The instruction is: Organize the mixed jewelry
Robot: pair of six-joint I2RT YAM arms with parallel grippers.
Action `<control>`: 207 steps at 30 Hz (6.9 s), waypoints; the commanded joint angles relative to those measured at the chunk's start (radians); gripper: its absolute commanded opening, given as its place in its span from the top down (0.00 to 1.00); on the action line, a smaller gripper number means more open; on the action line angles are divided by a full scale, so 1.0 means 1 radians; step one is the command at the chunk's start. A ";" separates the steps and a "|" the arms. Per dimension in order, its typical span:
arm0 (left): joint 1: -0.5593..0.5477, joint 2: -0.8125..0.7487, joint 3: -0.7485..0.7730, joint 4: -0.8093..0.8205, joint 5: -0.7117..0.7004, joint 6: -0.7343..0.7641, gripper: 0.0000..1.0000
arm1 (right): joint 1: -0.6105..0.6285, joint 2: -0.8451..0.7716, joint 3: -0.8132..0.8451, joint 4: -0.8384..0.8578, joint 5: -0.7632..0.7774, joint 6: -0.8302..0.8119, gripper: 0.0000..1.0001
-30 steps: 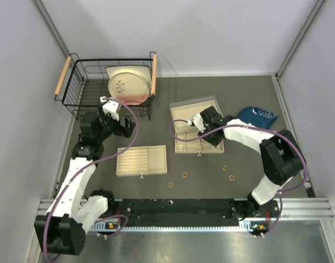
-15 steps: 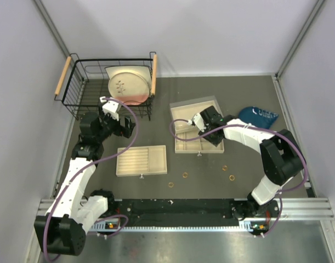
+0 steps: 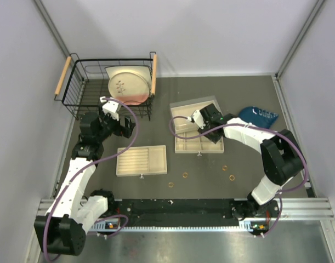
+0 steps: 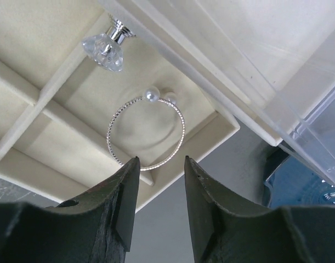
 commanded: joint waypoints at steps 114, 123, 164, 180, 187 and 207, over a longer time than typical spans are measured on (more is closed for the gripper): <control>0.001 -0.025 -0.002 0.035 0.002 -0.004 0.07 | -0.016 -0.193 -0.098 -0.135 -0.371 -0.155 0.57; 0.001 0.032 0.061 -0.016 0.011 0.019 0.08 | -0.013 -0.248 -0.152 -0.135 -0.411 -0.221 0.57; 0.001 -0.002 0.017 0.018 -0.014 0.016 0.09 | 0.007 -0.130 -0.094 -0.085 -0.347 -0.410 0.58; 0.002 0.003 0.012 0.019 -0.015 0.018 0.09 | 0.058 -0.226 -0.157 -0.117 -0.374 -0.376 0.60; 0.001 0.006 0.014 0.022 -0.012 0.016 0.09 | 0.065 -0.208 -0.167 -0.123 -0.407 -0.365 0.60; 0.001 -0.013 0.003 0.024 -0.018 0.021 0.09 | 0.065 0.060 -0.063 0.066 -0.290 -0.385 0.62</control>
